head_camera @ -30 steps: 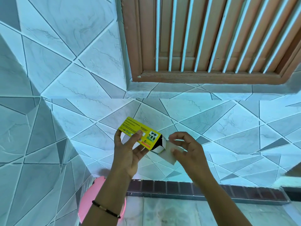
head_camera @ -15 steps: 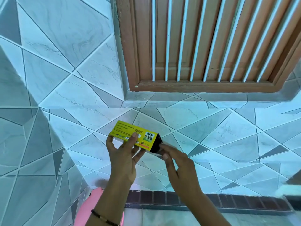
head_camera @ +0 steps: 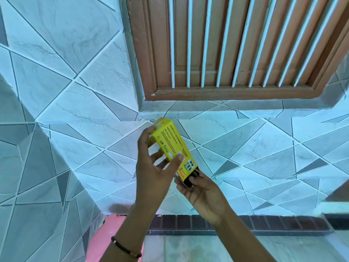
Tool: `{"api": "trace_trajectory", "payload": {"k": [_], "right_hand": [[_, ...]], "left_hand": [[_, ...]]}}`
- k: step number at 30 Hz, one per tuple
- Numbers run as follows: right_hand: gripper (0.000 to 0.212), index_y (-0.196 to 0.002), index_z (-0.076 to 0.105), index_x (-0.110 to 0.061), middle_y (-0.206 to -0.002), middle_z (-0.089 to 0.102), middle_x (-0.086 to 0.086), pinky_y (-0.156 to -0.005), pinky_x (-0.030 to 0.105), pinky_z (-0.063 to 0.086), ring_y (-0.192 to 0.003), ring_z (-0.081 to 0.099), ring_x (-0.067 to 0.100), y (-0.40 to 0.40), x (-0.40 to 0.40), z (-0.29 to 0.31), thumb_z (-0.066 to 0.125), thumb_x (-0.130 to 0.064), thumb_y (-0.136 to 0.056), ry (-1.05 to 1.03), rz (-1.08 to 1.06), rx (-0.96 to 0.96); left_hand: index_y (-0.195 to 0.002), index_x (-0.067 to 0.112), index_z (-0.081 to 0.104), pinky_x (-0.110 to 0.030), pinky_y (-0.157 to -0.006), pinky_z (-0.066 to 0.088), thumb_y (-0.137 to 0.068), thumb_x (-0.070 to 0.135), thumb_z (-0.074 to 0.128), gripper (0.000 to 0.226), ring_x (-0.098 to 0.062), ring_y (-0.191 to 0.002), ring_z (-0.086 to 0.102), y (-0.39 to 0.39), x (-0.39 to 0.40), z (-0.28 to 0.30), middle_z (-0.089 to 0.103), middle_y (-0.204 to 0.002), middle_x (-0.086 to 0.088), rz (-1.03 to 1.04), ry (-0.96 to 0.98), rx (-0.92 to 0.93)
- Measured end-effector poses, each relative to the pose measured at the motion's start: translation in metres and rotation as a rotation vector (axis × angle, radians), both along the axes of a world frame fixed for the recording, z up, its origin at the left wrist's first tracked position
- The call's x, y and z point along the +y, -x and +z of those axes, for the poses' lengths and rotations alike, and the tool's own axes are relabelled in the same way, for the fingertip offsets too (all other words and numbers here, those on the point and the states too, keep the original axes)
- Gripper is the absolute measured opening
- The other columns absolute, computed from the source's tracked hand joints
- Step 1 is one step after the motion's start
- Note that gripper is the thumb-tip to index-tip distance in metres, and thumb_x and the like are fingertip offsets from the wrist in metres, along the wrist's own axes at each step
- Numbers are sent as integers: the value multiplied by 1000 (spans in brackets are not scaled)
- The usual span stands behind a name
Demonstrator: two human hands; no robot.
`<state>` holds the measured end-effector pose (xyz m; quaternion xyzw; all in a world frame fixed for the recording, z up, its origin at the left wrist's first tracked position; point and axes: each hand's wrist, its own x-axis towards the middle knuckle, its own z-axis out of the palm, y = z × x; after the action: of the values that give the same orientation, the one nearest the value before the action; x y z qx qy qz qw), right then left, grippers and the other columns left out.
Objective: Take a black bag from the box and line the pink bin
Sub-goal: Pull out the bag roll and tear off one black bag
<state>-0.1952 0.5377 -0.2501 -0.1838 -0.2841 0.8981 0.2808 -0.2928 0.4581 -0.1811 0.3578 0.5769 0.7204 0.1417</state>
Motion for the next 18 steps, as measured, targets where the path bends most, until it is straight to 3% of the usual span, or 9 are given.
{"api": "trace_trajectory", "payload": {"k": [3, 5, 7, 9, 14, 18], "right_hand": [[78, -103, 60, -1, -95, 69, 20, -67, 35, 59, -79, 69, 33, 0, 5, -5, 91, -3, -31, 26, -11, -3], [73, -93, 63, -3, -91, 71, 20, -64, 34, 59, -74, 69, 33, -3, 11, -8, 94, -7, -28, 33, -37, 1], [73, -89, 61, -4, -88, 71, 19, -60, 32, 59, -69, 69, 32, -7, 21, -8, 96, -9, -25, 22, -92, -9], [78, -92, 58, -4, -91, 71, 20, -59, 32, 58, -69, 69, 33, -11, 32, -8, 96, -11, -25, 4, -143, -30], [86, -100, 55, -3, -94, 71, 20, -62, 32, 59, -76, 70, 33, -23, 55, -6, 96, -11, -24, 14, -265, -8], [86, -105, 54, -2, -92, 71, 21, -61, 32, 59, -76, 70, 33, -27, 66, 0, 95, -8, -30, -1, -286, 8]], "left_hand": [[-116, 49, 39, -11, -65, 52, -72, 4, 76, 72, -1, -85, 67, 7, 4, 3, 54, -115, 18, -37, 35, 62], [-118, 45, 38, -22, -71, 57, -78, 5, 71, 65, -7, -81, 69, 16, 9, 5, 57, -116, 9, -12, 50, 58], [-121, 39, 36, -39, -78, 59, -83, 2, 62, 59, -9, -75, 70, 27, 16, 6, 56, -118, -3, -3, 31, -43], [-123, 33, 33, -39, -75, 59, -86, -2, 56, 56, -6, -72, 69, 41, 25, 8, 51, -121, -12, 12, -18, -159], [-127, 22, 24, -30, -68, 59, -89, 5, 57, 53, -13, -91, 59, 81, 66, 14, 47, -120, -8, 25, -22, -189], [-118, 20, 22, -42, -73, 57, -86, 12, 62, 52, -12, -88, 59, 114, 127, 24, 52, -106, 4, 79, -13, -207]]}}
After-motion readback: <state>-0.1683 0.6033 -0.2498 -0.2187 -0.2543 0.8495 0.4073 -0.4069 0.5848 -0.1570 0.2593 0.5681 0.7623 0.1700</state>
